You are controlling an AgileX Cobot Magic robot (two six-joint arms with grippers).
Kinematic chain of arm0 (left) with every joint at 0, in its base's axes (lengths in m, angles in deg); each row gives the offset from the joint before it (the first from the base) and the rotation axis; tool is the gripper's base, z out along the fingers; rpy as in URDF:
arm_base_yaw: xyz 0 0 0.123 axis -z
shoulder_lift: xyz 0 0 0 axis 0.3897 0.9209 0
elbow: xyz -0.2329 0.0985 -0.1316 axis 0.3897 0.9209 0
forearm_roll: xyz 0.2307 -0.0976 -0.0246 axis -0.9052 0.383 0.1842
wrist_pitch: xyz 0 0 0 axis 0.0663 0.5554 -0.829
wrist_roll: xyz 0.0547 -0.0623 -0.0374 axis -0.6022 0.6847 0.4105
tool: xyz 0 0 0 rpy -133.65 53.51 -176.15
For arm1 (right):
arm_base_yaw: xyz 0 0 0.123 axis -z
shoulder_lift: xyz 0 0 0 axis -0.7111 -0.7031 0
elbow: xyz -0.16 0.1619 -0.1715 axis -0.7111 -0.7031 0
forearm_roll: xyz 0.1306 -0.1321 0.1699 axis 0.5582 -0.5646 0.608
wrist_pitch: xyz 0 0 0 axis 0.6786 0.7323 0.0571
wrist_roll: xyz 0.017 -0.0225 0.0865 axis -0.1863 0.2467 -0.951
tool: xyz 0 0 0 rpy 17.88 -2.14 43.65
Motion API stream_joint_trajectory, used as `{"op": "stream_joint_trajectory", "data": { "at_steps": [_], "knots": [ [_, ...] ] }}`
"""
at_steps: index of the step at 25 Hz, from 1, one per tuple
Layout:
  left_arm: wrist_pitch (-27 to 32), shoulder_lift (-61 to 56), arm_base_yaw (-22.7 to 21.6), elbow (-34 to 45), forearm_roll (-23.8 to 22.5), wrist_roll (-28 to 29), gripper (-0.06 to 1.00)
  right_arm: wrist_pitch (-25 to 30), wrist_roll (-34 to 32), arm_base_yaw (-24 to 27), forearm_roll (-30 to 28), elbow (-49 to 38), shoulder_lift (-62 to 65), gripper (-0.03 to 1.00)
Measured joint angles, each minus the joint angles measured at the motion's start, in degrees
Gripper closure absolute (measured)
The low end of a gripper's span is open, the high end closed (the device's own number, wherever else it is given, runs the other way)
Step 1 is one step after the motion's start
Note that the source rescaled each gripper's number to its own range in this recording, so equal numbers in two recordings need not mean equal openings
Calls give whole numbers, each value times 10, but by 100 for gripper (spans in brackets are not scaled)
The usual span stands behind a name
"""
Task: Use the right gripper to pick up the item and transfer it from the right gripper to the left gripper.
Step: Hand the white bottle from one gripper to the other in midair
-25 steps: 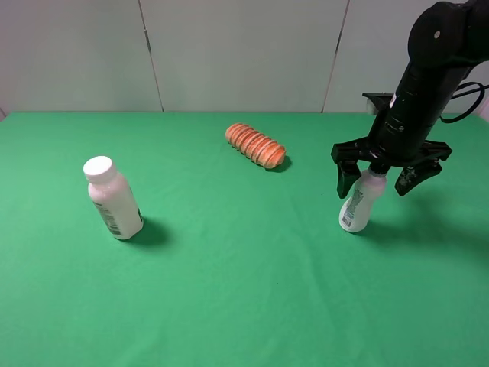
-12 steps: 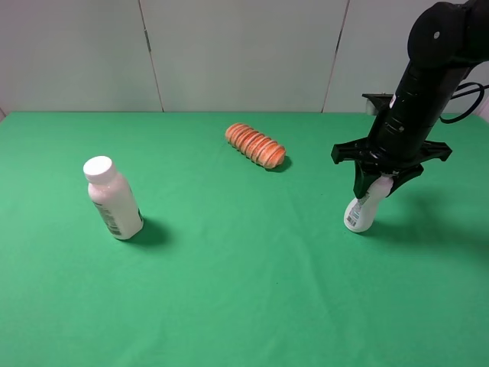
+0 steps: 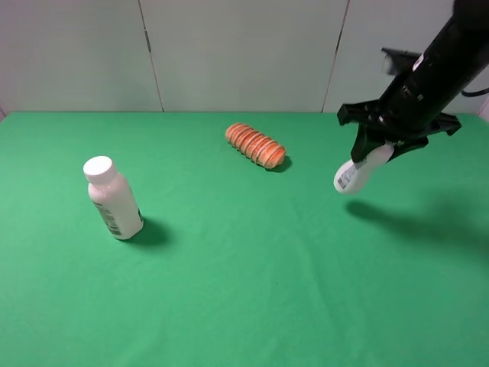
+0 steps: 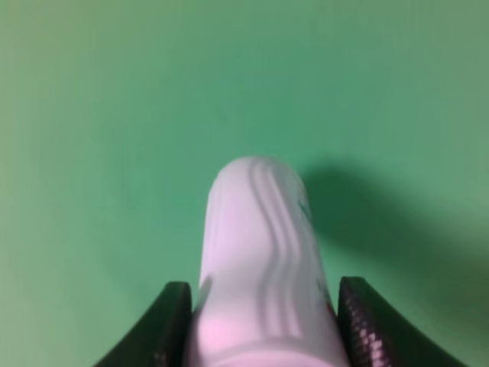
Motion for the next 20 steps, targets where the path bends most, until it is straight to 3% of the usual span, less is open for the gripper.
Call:
{"op": "stream_joint_trajectory", "data": {
  "at_steps": [5, 8, 14, 20],
  "knots": [
    [0, 0, 0, 0, 0, 0, -3, -13, 41, 34, 53, -5, 83, 92],
    [0, 0, 0, 0, 0, 0, -3, -34, 88, 65, 130, -46, 136, 92],
    [0, 0, 0, 0, 0, 0, -3, -76, 235, 124, 353, -159, 221, 92],
    [0, 0, 0, 0, 0, 0, -3, -81, 415, 135, 606, -272, 246, 92]
  ]
}}
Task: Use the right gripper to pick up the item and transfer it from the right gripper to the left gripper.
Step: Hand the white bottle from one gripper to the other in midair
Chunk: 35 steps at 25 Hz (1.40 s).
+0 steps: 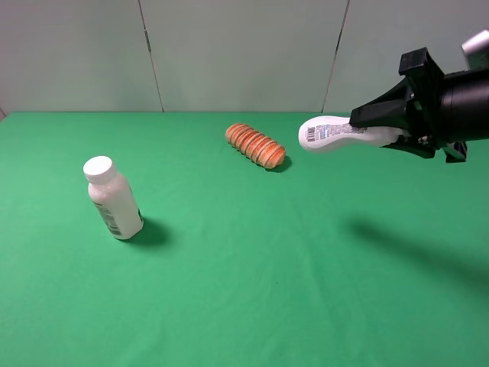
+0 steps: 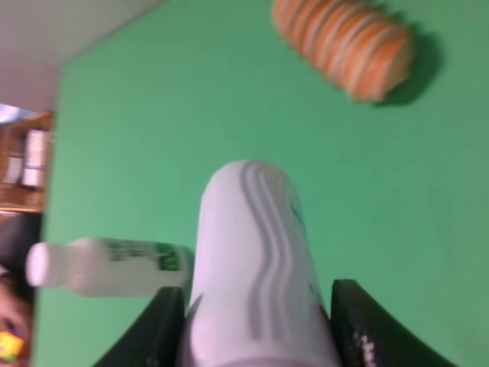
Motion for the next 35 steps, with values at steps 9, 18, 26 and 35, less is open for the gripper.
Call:
{"op": "stream_joint_trajectory", "data": {
  "at_steps": [9, 18, 26, 35],
  "knots": [
    [0, 0, 0, 0, 0, 0, -3, 18, 143, 1, 123, -48, -15, 92],
    [0, 0, 0, 0, 0, 0, -3, 20, 178, -3, 163, -48, -48, 92],
    [-1, 0, 0, 0, 0, 0, -3, 28, 213, -52, 214, -48, -57, 92],
    [-1, 0, 0, 0, -16, -4, -3, 28, 223, -52, 218, -48, -57, 92]
  ]
}}
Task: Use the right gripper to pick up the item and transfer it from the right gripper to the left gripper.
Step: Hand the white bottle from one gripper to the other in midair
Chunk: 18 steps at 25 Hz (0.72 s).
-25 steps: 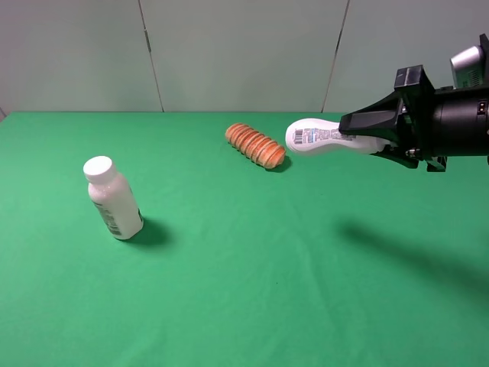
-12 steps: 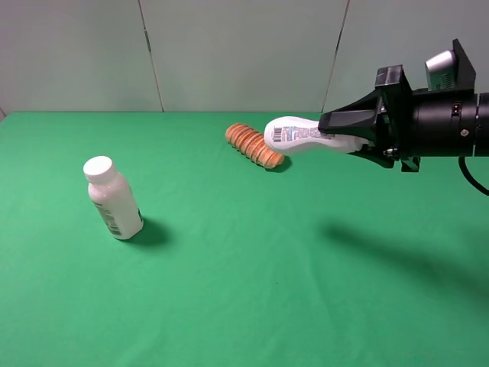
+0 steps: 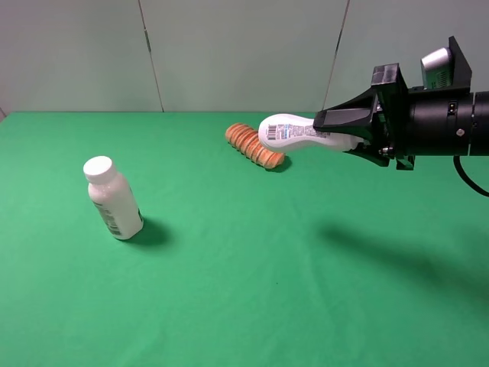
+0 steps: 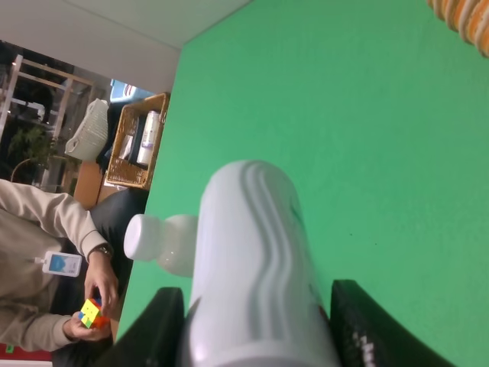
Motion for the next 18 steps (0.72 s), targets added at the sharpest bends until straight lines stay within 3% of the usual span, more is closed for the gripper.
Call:
{"op": "stream_joint_trajectory", "data": {
  "at_steps": [5, 8, 11, 14, 18],
  "knots": [
    [0, 0, 0, 0, -8, -10, -3, 0, 0, 0, 6, 0, 0, 92],
    [0, 27, 0, -1, 18, -50, -3, 0, 2, 0, 8, 0, 0, 92],
    [-23, 92, 0, -10, 97, -169, -3, 0, 2, 0, 9, 0, 0, 92],
    [-97, 171, 0, -24, 207, -303, -3, 0, 3, 0, 9, 0, 0, 92],
    [-155, 310, 0, -45, 355, -521, -3, 0, 3, 0, 9, 0, 0, 92]
  ]
}}
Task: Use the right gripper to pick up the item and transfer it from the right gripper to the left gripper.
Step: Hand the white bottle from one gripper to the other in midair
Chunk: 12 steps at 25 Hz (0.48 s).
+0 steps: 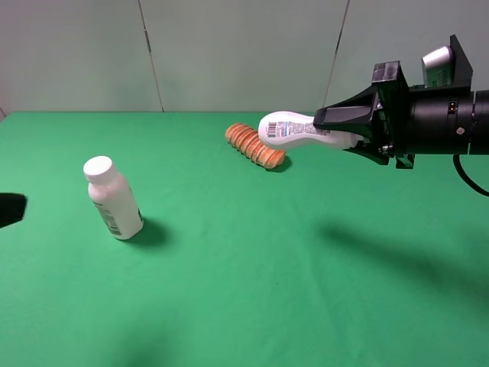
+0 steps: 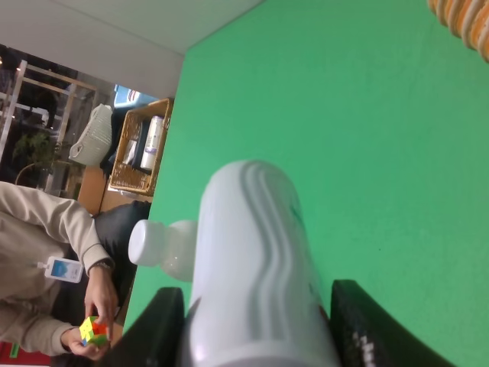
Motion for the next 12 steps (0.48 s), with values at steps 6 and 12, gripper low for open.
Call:
{"op": "stream_joint_trajectory", "data": {
  "at_steps": [6, 12],
  "knots": [
    [19, 197, 0, -46, 267, -407, -3, -1, 2, 0, 0, 0, 0, 92],
    [87, 351, 34, -111, 384, -641, -3, -1, 4, 0, 0, 0, 0, 92]
  ]
}}
